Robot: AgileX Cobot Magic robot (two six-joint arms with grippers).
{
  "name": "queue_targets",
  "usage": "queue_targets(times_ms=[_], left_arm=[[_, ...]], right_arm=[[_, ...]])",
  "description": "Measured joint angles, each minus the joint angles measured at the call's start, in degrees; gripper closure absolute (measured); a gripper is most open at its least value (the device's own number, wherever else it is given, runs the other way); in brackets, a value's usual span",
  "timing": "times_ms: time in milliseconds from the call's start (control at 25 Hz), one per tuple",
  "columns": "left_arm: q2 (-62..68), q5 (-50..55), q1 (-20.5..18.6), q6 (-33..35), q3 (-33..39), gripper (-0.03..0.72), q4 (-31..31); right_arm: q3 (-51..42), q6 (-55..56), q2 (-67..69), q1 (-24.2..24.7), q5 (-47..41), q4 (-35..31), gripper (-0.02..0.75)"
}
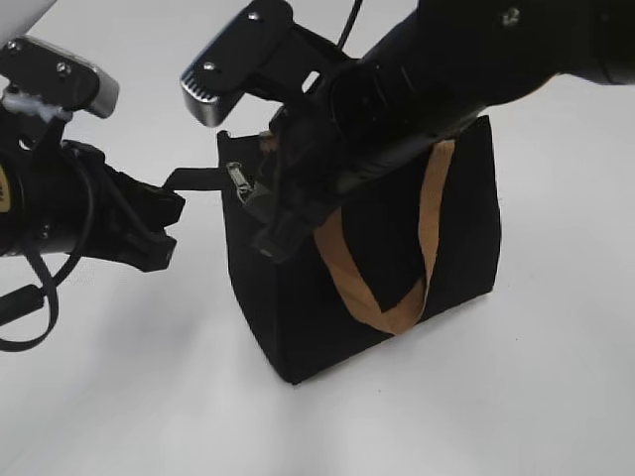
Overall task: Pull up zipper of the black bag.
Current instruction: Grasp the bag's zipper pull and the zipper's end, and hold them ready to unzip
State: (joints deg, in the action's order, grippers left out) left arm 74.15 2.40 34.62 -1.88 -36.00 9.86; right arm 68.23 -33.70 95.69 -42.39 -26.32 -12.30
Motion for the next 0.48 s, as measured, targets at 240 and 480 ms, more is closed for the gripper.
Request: queue_targets(times_ms=[240, 480], left_arm=[[-0.1, 1.6, 0.0, 0.0, 0.0, 0.687, -1.1], [-0.1, 0.5, 0.0, 0.0, 0.0, 0.687, -2.9]], right_arm=[[0.0, 2.0, -2.0, 1.0, -3.4, 0.0, 0.571], [0.0, 2.4, -1.6, 1.2, -4.1, -0.7, 0.577]])
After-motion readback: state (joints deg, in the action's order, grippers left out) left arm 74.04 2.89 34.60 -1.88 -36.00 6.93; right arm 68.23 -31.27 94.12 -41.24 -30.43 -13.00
